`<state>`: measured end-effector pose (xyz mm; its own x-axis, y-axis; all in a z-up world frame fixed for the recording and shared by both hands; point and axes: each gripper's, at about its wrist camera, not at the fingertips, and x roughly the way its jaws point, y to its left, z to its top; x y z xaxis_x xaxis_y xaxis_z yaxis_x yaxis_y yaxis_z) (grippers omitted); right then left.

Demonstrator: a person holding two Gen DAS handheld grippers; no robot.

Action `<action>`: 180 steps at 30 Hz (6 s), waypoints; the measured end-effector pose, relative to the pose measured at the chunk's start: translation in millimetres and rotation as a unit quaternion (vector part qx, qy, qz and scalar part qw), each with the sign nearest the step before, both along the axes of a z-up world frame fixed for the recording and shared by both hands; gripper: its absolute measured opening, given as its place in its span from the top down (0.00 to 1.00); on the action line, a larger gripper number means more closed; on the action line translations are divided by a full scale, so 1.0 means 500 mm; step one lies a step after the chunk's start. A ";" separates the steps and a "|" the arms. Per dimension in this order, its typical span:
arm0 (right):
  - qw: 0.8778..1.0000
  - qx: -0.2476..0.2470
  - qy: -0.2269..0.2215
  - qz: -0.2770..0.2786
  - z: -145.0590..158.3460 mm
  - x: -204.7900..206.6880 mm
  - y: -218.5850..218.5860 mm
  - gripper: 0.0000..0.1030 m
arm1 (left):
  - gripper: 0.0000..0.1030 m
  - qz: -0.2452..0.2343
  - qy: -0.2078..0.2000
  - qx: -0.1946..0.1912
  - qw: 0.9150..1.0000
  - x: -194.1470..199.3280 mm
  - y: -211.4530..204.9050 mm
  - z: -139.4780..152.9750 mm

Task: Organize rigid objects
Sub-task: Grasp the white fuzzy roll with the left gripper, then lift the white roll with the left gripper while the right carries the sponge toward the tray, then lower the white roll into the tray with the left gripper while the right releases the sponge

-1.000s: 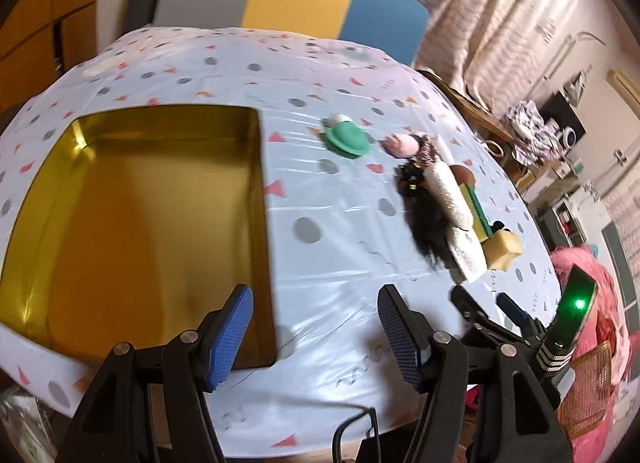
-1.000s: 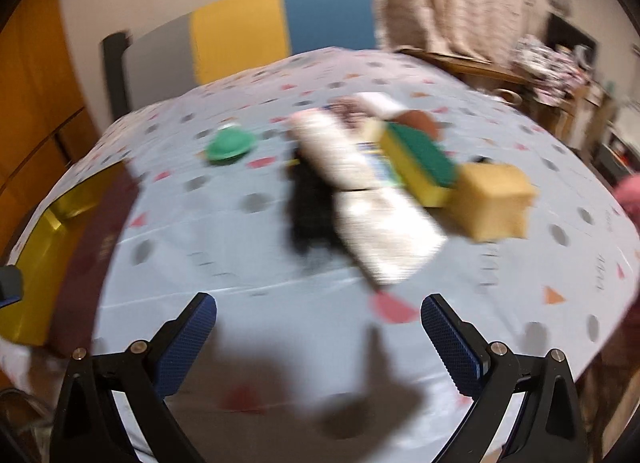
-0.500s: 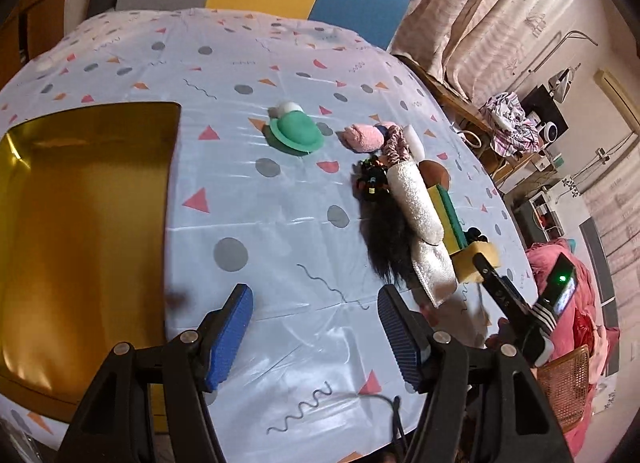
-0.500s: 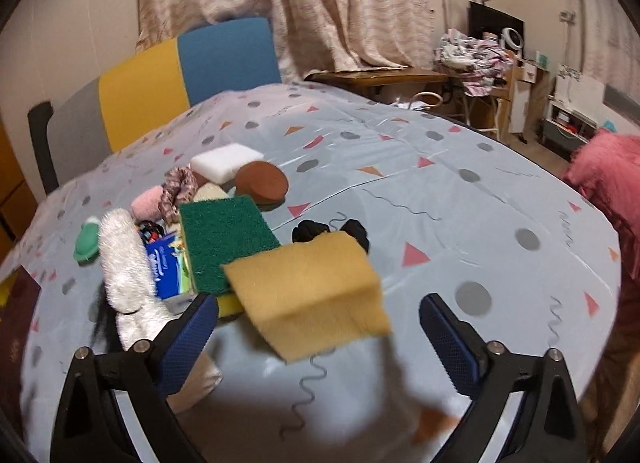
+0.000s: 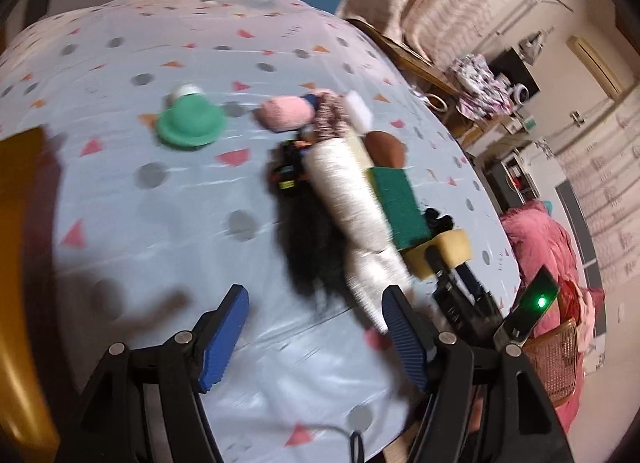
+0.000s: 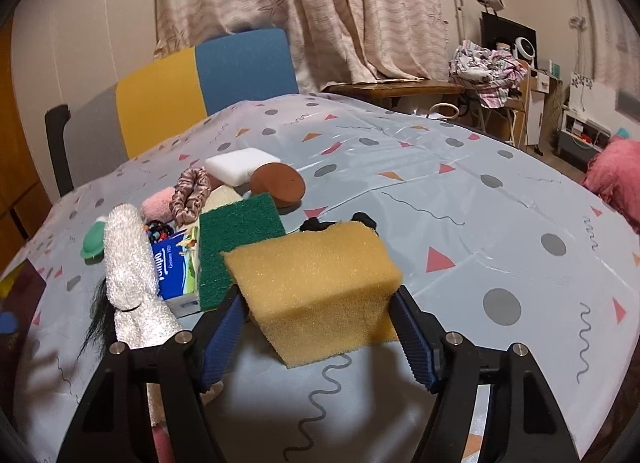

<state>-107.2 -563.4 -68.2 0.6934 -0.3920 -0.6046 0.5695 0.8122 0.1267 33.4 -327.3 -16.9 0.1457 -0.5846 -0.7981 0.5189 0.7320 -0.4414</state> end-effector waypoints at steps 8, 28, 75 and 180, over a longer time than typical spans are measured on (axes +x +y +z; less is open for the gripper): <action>0.998 -0.007 -0.061 0.010 0.013 -0.036 0.012 0.30 | 0.32 -0.032 -0.005 0.008 0.999 0.013 -0.153 -0.019; 0.999 0.022 -0.045 -0.008 -0.011 -0.031 -0.008 0.29 | 0.63 -0.012 -0.034 0.028 0.999 0.015 -0.132 -0.098; 0.995 -0.091 0.033 0.021 0.000 0.008 0.079 0.29 | 0.61 0.046 -0.061 0.042 0.996 -0.063 0.175 -0.097; 0.925 0.065 0.053 0.371 0.164 0.338 0.787 0.00 | 0.43 0.340 -0.107 -0.022 0.934 -0.020 0.774 -0.010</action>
<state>61.9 -169.7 13.7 0.6759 0.2494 -0.6935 -0.1246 0.9661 0.2261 23.7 59.9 -22.1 0.6488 -0.3305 -0.6855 0.0198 0.9078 -0.4189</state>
